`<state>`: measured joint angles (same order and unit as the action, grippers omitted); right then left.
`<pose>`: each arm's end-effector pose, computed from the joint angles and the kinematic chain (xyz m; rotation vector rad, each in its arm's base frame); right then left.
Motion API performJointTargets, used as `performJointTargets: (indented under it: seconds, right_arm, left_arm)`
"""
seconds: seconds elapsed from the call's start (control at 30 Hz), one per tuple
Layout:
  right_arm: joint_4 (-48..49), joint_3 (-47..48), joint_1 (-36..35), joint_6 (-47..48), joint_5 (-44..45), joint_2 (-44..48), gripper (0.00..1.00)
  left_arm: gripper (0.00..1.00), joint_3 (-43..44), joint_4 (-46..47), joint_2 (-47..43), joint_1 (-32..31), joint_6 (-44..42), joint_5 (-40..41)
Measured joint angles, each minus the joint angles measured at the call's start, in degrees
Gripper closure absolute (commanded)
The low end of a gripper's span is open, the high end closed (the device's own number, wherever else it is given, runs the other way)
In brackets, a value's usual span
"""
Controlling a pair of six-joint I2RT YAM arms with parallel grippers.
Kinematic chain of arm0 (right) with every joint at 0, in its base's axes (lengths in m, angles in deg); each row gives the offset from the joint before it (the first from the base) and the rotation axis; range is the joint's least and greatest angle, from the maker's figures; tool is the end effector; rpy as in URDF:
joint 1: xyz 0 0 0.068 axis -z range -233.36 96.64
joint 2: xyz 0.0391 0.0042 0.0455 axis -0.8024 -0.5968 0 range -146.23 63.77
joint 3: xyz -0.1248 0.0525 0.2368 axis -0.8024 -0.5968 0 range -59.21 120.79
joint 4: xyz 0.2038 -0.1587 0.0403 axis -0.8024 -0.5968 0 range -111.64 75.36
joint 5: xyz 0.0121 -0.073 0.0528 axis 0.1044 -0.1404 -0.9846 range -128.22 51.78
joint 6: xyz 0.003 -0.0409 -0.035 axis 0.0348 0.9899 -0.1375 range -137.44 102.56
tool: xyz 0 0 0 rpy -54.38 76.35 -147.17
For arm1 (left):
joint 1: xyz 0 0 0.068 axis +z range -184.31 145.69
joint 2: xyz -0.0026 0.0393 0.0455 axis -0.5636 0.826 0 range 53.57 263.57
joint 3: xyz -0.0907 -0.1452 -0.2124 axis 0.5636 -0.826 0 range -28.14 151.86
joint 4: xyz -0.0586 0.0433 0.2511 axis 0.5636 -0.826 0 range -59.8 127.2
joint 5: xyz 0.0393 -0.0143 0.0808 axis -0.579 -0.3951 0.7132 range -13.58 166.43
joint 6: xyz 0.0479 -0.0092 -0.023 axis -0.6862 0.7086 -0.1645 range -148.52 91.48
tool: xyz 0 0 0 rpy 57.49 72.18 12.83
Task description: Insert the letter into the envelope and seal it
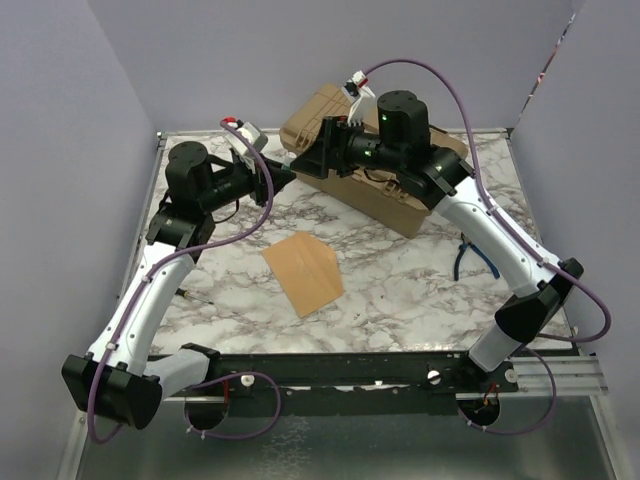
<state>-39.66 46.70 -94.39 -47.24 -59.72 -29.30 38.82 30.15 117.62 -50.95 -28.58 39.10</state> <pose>0.2663 0.2491 0.4673 -0.4800 1.8794 1.1934 0.2317 -0.0918 0.4158 0.7320 1.5149 -0.7519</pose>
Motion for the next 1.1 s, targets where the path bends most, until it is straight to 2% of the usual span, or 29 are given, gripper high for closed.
performJointTargets:
  seconds: [0.17, 0.4, 0.47, 0.53, 0.63, 0.7, 0.8, 0.87, 1.03, 1.07, 1.1]
  right_arm:
    - [-3.87, 2.58, 0.0, 0.35, -0.37, -3.28, 0.36]
    - [-5.38, 4.2, 0.04, 0.42, -2.73, -3.67, 0.56]
    - [-5.51, 4.31, 0.04, 0.52, -4.0, -3.67, 0.57]
    - [-5.46, 4.24, 0.04, 0.44, -4.59, -3.67, 0.55]
    - [-4.87, 3.85, 0.04, 0.22, -4.96, -3.67, 0.42]
    - [-4.7, 3.63, 0.04, -0.04, -5.16, -3.67, 0.42]
    - [-4.66, 3.56, 0.07, -0.15, -5.22, -3.67, 0.55]
    - [-4.68, 3.56, 0.07, -0.11, -5.2, -3.67, 0.69]
    - [-4.85, 3.54, -0.09, 0.22, -5.6, -3.65, 0.94]
    - [-4.94, 3.54, -0.09, 0.5, -5.7, -3.67, 0.99]
    - [-5.11, 3.54, -0.09, 0.92, -5.81, -3.67, 1.0]
  left_arm:
    - [1.0, 2.97, -1.53, 1.29, 0.0, -3.21, -1.92]
    - [1.0, 4.07, -3.72, 1.31, -0.52, -6.71, -4.52]
    - [1.0, 4.09, -4.31, 1.29, -0.72, -7.58, -4.83]
    - [1.0, 4.09, -5.33, 1.27, -0.96, -8.52, -4.87]
    - [1.0, 4.07, -6.34, 1.22, -1.81, -9.55, -5.31]
    - [1.0, 4.07, -6.49, 1.2, -2.29, -9.92, -5.57]
    - [1.0, 4.07, -6.8, 1.11, -2.8, -10.47, -5.84]
    - [1.0, 4.07, -7.06, 1.01, -2.99, -10.71, -5.99]
    - [1.0, 4.09, -8.79, 0.87, -3.21, -11.56, -5.88]
    - [1.0, 4.09, -9.01, 0.85, -3.23, -11.65, -5.62]
    - [1.0, 4.09, -9.05, 0.85, -3.28, -11.69, -5.49]
